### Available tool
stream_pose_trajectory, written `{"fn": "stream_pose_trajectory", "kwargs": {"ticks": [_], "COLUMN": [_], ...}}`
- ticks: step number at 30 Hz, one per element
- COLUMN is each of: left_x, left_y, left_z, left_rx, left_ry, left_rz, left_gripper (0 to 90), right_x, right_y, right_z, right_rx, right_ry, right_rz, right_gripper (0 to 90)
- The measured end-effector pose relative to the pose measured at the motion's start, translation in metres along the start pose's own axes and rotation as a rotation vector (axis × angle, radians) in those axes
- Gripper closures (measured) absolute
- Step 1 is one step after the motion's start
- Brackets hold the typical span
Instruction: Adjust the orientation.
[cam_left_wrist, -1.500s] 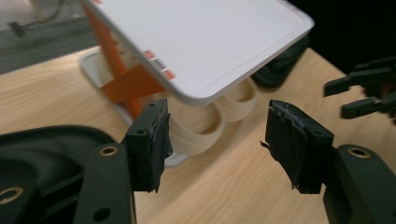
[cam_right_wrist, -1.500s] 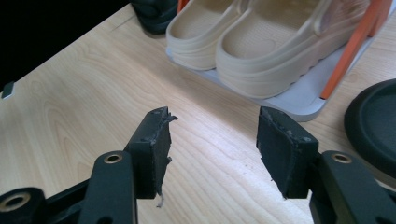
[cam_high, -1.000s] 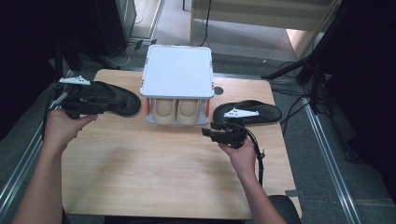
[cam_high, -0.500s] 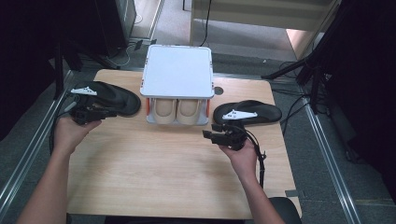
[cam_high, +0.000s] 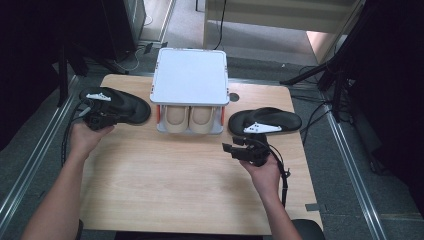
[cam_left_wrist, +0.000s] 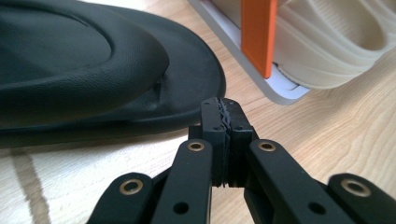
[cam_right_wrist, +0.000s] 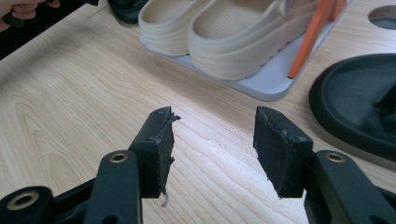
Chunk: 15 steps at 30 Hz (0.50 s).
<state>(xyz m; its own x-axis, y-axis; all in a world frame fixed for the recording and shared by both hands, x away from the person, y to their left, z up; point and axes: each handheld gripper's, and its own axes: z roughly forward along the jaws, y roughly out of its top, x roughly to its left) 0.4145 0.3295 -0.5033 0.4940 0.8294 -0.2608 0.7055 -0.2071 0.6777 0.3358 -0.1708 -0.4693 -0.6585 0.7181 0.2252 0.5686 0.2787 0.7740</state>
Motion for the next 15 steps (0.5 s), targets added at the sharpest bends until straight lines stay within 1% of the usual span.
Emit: {"fn": "stream_pose_trajectory", "kwargs": {"ticks": [1,5,6,8,9,11,13,15], "left_x": [0.002,0.006,0.007,0.01,0.011,0.012,0.013,0.013], "left_y": [0.0,0.001,0.001,0.0,0.0,0.001,0.002,0.005], "left_z": [0.003,0.011,0.014,0.019,0.022,0.025,0.028,0.03], "left_rx": [0.007,0.019,0.029,0.032,0.041,0.04,0.032,0.028], "left_ry": [-0.005,0.011,0.012,0.022,0.022,0.028,0.023,0.028], "left_rz": [-0.007,-0.005,-0.015,-0.013,-0.019,-0.019,-0.021,-0.015], "left_gripper": [90.0,90.0,90.0,90.0,90.0,90.0,90.0,90.0], "right_x": [0.0,-0.002,-0.003,-0.003,-0.002,-0.002,-0.002,-0.003], "right_y": [-0.001,-0.004,-0.004,-0.006,-0.006,-0.008,-0.009,-0.011], "right_z": [-0.001,-0.005,-0.006,-0.007,-0.008,-0.01,-0.012,-0.014], "right_rx": [-0.002,-0.003,-0.007,-0.007,-0.006,-0.011,-0.01,-0.012], "right_ry": [-0.001,-0.015,-0.016,-0.023,-0.025,-0.027,-0.033,-0.036], "right_rz": [0.005,0.015,0.016,0.016,0.015,0.016,0.019,0.027], "right_gripper": [48.8,48.7,48.7,48.6,48.6,48.6,48.7,48.6]}}
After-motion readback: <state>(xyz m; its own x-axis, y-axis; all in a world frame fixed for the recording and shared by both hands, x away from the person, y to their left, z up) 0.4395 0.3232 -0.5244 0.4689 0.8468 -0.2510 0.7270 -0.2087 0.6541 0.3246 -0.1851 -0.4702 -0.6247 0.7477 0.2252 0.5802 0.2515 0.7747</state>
